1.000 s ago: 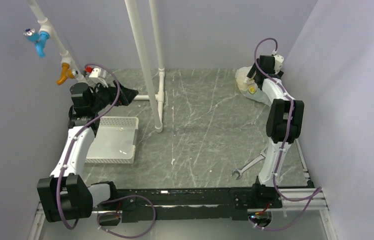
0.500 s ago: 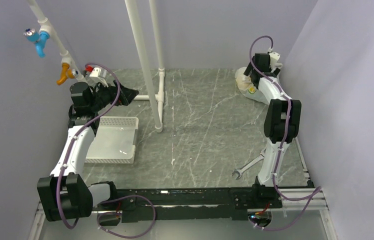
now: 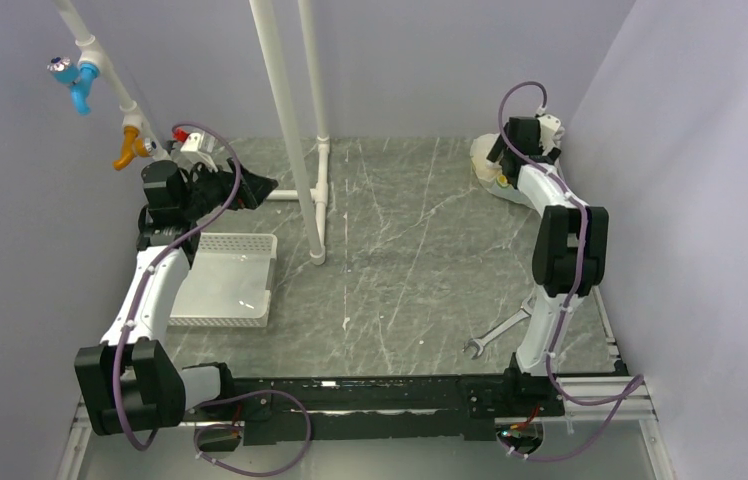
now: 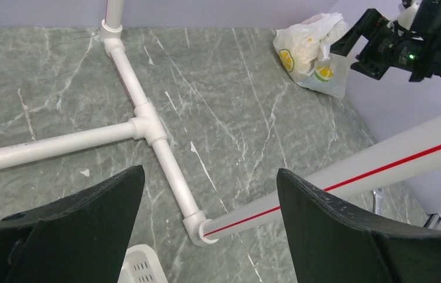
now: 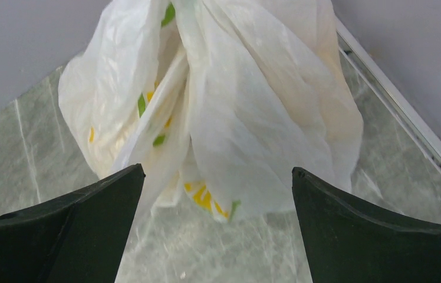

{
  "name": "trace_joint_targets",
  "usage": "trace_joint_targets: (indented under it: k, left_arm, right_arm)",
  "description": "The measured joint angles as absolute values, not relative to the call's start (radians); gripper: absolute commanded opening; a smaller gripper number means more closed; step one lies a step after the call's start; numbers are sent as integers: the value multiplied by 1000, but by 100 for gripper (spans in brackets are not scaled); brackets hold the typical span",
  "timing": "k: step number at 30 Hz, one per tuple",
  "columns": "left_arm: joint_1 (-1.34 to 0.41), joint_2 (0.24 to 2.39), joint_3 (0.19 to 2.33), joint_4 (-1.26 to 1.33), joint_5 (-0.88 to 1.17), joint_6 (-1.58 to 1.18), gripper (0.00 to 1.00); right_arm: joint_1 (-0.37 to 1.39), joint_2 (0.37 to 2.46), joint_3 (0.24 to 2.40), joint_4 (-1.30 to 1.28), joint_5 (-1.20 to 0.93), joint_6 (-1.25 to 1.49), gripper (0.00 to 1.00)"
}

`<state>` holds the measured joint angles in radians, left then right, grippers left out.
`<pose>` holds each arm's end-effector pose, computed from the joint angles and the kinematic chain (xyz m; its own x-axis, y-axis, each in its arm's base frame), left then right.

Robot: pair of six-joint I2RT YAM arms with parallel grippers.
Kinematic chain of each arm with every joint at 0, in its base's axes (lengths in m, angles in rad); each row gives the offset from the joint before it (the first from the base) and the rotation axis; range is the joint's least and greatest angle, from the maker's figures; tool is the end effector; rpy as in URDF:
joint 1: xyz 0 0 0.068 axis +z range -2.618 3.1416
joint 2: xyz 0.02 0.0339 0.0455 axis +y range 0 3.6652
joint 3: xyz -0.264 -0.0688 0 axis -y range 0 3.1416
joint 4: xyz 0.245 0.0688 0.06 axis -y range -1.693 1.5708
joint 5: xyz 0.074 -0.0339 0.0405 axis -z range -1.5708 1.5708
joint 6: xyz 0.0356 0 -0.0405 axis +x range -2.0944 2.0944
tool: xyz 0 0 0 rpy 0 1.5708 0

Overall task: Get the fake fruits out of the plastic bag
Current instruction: Move the plastic bag to the center of the board.

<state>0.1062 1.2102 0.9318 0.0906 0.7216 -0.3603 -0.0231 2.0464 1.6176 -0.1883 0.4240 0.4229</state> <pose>0.2788 0.0061 0.3321 -0.3732 -0.3060 -0.8759 0.4640 0.7560 -0.4618 0.4750 -0.0256 0.2393 -0.3812 0.3830 -0.8414 0.5625 0.8184 0.1176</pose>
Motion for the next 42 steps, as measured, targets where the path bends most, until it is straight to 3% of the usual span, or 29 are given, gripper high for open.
trace_joint_targets:
  k: [10, 19, 27, 33, 37, 41, 42]
  left_arm:
    - [108, 1242, 943, 81, 720, -361, 89]
    - [108, 1243, 944, 76, 721, -360, 88]
    - [108, 1251, 950, 61, 723, -360, 87]
    - [108, 1255, 952, 59, 722, -360, 86]
    - [108, 1260, 956, 47, 725, -358, 86]
    - [108, 1260, 957, 36, 724, -355, 85]
    - [108, 1262, 960, 32, 724, -355, 84]
  right_arm:
    - [-19, 1886, 1483, -104, 415, 446, 100]
    - [-19, 2088, 1732, -157, 410, 406, 92]
    - [-17, 2185, 1817, -262, 455, 408, 62]
    - [-12, 2185, 1768, -258, 465, 398, 41]
    - [1, 2181, 1734, -260, 472, 387, 24]
    - [47, 2120, 1623, -234, 492, 371, 1]
    - [65, 2097, 1588, -224, 497, 368, 0]
